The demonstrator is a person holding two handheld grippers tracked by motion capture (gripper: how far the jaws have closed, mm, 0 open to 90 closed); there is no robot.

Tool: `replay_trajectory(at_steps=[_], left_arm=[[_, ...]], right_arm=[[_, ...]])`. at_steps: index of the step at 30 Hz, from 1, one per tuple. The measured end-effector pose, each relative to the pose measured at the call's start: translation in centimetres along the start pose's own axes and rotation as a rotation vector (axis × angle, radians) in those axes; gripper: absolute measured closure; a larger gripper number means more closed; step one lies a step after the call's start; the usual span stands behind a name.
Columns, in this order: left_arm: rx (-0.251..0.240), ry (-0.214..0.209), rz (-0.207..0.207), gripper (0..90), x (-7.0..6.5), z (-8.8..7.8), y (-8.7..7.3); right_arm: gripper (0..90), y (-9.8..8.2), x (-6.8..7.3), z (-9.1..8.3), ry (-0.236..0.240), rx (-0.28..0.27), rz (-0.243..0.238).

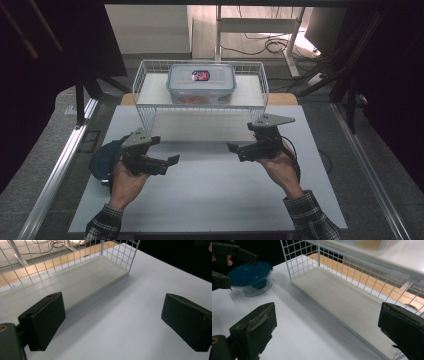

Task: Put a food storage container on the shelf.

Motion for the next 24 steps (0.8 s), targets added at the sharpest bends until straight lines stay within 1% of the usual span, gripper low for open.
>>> replay_trajectory(at_steps=[2,3,6,7,8,10,11,12,14,15,16,17,18,19,20,21,23,24], left_arm=[[-0.003,-0.002,0.009,3.7,-0.3,0.1,-0.6],[-0.006,-0.004,0.013,3.0,-0.5,0.2,-0.9],[0.001,-0.004,0.025,2.5,-1.0,0.6,-2.1],[0.001,-0.004,0.025,2.5,-1.0,0.6,-2.1],[0.007,-0.011,0.027,2.5,-1.1,0.8,-2.8],[0.005,-0.009,0.025,2.4,-1.1,0.9,-3.1],[0.008,-0.016,0.018,2.4,-1.2,1.2,-3.7],[0.008,-0.016,0.018,2.4,-1.2,1.2,-3.7],[0.003,-0.023,0.014,2.6,-1.4,1.3,-4.2],[0.0,-0.028,0.017,2.6,-1.5,1.3,-4.4],[-0.001,-0.03,0.025,3.5,-1.8,1.4,-4.8],[-0.001,-0.03,0.025,3.8,-1.8,1.4,-4.8],[-0.002,-0.033,0.031,4.0,-2.0,1.6,-5.2],[-0.002,-0.033,0.031,4.0,-2.0,1.6,-5.2],[-0.003,-0.033,0.03,4.0,-2.2,1.7,-5.6],[-0.003,-0.033,0.03,4.0,-2.2,1.7,-5.6],[-0.002,-0.042,0.027,4.0,-2.4,1.9,-6.1],[0.003,-0.046,0.025,3.9,-2.5,2.0,-6.4]], right_arm=[[1.2,-0.9,0.2,0.1,0.001,-0.001,-0.003],[1.0,-1.6,0.4,0.1,0.001,-0.005,-0.005],[0.6,-2.7,0.8,0.2,0.004,-0.006,-0.01],[0.5,-3.1,0.9,0.2,0.004,-0.005,-0.013],[0.4,-3.5,0.9,0.2,0.002,-0.004,-0.016],[0.4,-4.3,1.0,0.2,-0.004,-0.003,-0.016],[0.4,-4.8,1.1,0.3,-0.004,-0.001,-0.012],[0.3,-5.2,1.1,0.3,-0.004,0.006,-0.011],[0.3,-6.1,1.1,0.3,-0.008,0.003,-0.004],[0.3,-6.1,1.1,0.3,-0.008,0.003,-0.004],[0.3,-6.9,1.1,0.3,-0.004,0.003,0.002],[0.3,-6.9,1.1,0.3,-0.004,0.003,0.002],[0.3,-7.6,1.2,0.3,-0.007,0.0,0.004],[0.3,-7.6,1.2,0.3,-0.007,0.0,0.004],[0.3,-8.2,1.2,0.4,-0.013,0.003,0.004],[0.4,-8.4,1.3,0.4,-0.019,0.003,0.003],[0.4,-8.7,1.3,0.3,-0.021,0.002,0.001],[0.4,-9.3,1.5,0.4,-0.027,0.008,-0.002]])
Point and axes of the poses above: each handheld gripper's, and its own axes: z roughly forward along the jaws, y roughly out of its top, x roughly to its left, the point moved 6 cm from there along z, roughly forward along the jaws, and after that the axes turned 7 degrees about x, right-handed, at the moved point
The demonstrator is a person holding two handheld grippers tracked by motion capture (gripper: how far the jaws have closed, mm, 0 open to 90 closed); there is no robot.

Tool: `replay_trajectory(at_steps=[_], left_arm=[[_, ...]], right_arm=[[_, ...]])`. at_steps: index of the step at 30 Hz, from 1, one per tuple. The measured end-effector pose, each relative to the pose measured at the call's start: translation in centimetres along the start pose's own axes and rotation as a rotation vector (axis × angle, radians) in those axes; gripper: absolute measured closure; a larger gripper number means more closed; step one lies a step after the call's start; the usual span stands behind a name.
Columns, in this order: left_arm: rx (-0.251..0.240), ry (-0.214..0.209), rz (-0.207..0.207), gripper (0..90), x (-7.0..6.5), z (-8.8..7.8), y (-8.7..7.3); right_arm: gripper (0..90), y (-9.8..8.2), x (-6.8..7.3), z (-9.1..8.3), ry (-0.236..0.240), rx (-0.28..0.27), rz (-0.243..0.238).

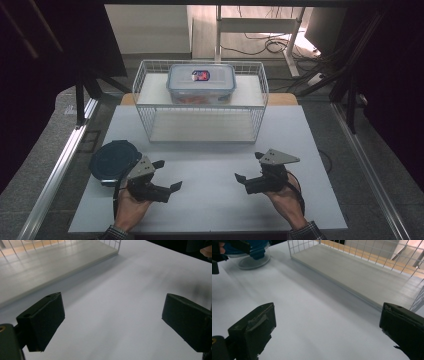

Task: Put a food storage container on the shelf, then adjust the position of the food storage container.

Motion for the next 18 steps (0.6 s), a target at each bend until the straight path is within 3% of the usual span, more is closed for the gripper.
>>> replay_trajectory(at_steps=[3,7,12,14,18], left_arm=[[0.022,-0.011,0.001,3.9,-0.1,0.4,-0.9],[0.047,0.005,0.011,3.9,0.0,0.7,-1.4],[0.046,0.014,0.014,3.7,0.2,0.6,-1.0],[0.046,0.038,0.007,2.5,0.6,0.5,-0.7],[0.026,0.07,-0.038,3.4,1.7,-0.3,0.4]], right_arm=[[0.4,-0.9,0.3,0.1,-0.008,0.013,-0.009],[0.4,-1.6,0.5,0.4,-0.017,0.033,-0.024],[0.3,-2.1,0.5,0.7,-0.03,0.053,-0.04],[0.4,-2.2,0.4,0.8,-0.032,0.056,-0.036],[0.4,-2.3,0.2,0.8,-0.035,0.056,-0.025]])
Point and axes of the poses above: each handheld gripper's, and its own axes: z roughly forward along the jaws, y roughly out of its top, x roughly to its left, the point moved 6 cm from there along z, roughly forward along the jaws, and after that the axes turned 7 degrees about x, right-handed, at the moved point
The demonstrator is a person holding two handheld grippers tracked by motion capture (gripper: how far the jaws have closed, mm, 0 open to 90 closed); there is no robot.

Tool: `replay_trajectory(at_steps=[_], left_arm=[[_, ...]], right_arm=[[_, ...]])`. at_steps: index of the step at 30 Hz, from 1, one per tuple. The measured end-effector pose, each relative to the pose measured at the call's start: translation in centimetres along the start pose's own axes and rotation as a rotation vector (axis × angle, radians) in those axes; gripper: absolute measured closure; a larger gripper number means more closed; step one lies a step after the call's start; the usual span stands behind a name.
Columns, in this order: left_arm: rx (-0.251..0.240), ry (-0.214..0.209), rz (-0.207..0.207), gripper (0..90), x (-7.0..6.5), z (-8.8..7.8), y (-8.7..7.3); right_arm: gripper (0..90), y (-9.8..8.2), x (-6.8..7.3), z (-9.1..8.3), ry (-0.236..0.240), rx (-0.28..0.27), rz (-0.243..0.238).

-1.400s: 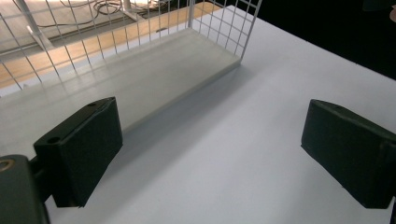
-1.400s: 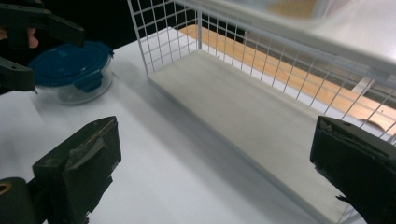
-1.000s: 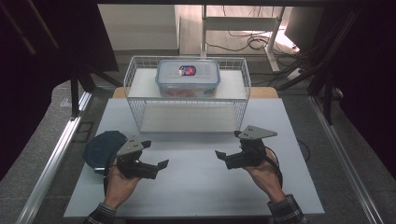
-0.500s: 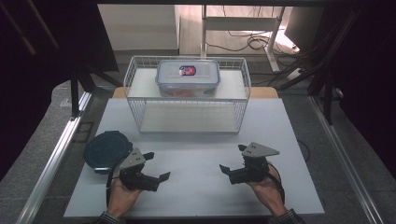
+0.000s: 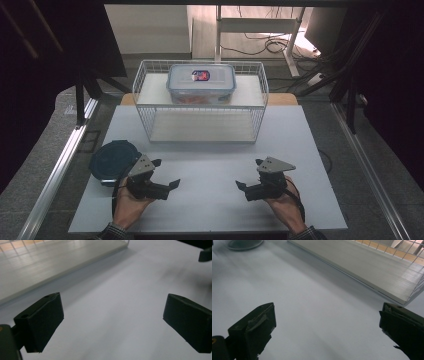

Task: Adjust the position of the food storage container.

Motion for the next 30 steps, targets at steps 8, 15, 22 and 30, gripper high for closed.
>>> replay_trajectory(at_steps=[8,15,22,30], left_arm=[[0.005,0.088,-0.006,21.1,3.8,-2.2,1.2],[0.007,0.151,-0.115,54.1,8.9,-4.5,0.1],[-0.029,0.283,-0.271,88.4,14.6,-8.1,-2.4],[-0.003,0.396,-0.376,89.8,18.5,-9.7,-5.9]], right_arm=[[0.5,-0.3,-0.4,0.2,-0.01,0.003,0.012],[1.1,-0.6,-0.3,0.6,-0.019,0.015,-0.004],[1.6,-0.8,-0.3,0.8,-0.021,0.026,-0.011],[2.2,-1.1,-0.2,1.1,-0.021,0.042,-0.02]])
Point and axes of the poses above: each handheld gripper's, and its own axes: z roughly forward along the jaws, y roughly out of its top, x roughly to its left, the point moved 6 cm from there along z, roughly forward along the jaws, and after that the axes turned 7 degrees about x, right-handed, at the moved point
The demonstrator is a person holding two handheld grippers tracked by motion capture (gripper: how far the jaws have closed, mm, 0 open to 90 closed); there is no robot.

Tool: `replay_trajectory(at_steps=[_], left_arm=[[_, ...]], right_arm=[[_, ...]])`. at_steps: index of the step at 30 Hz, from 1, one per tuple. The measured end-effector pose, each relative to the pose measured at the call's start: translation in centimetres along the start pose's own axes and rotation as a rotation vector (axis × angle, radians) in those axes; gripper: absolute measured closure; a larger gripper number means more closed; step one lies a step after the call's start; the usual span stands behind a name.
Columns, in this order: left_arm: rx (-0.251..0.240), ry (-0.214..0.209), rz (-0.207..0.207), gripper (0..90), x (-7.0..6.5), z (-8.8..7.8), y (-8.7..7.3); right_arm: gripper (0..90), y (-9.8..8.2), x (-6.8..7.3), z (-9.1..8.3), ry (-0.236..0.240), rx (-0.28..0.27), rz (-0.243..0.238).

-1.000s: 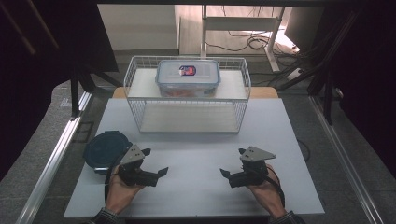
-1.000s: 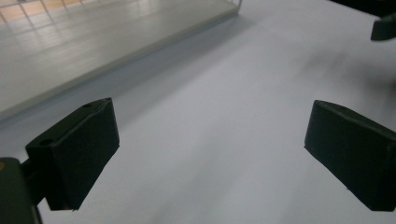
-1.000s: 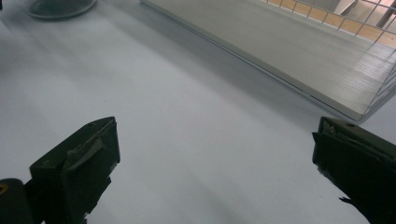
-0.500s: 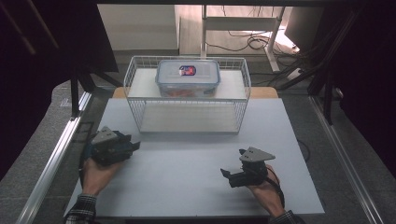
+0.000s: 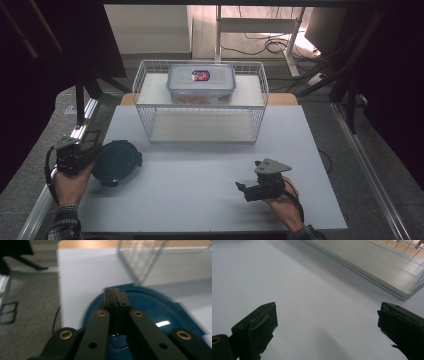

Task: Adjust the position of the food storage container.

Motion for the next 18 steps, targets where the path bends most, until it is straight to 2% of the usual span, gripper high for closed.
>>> replay_trajectory(at_steps=[4,5,7,9,11,16,18], left_arm=[[0.015,0.06,-0.05,89.7,2.2,0.4,-1.2],[0.015,0.06,-0.05,89.8,2.2,0.4,-1.2],[0.005,0.056,-0.077,89.7,2.8,0.6,-1.5],[0.029,0.084,-0.068,89.7,3.2,0.9,-1.8],[0.061,0.067,-0.067,89.8,3.2,1.4,-2.3],[0.064,0.073,-0.082,90.0,2.9,1.4,-2.3],[0.06,0.049,-0.101,90.0,2.7,1.4,-2.4]], right_arm=[[2.4,-0.1,0.0,0.2,0.002,0.009,-0.004],[2.4,-0.1,0.0,0.2,0.002,0.009,-0.004],[2.5,-0.2,-0.1,0.2,-0.001,0.015,-0.005],[2.5,-0.2,0.0,0.3,0.0,0.015,-0.006],[2.6,-0.2,0.0,0.4,-0.001,0.022,-0.013],[2.7,-0.3,0.0,0.5,0.0,0.024,-0.012],[2.7,-0.3,0.0,0.5,0.0,0.024,-0.011]])
Point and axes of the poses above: each handheld gripper's, and its own axes: z roughly forward along the jaws, y roughly out of its top, x roughly to its left, the point moved 6 cm from there along z, roughly forward along the jaws, and after that the axes turned 7 degrees about x, right-handed, at the moved point
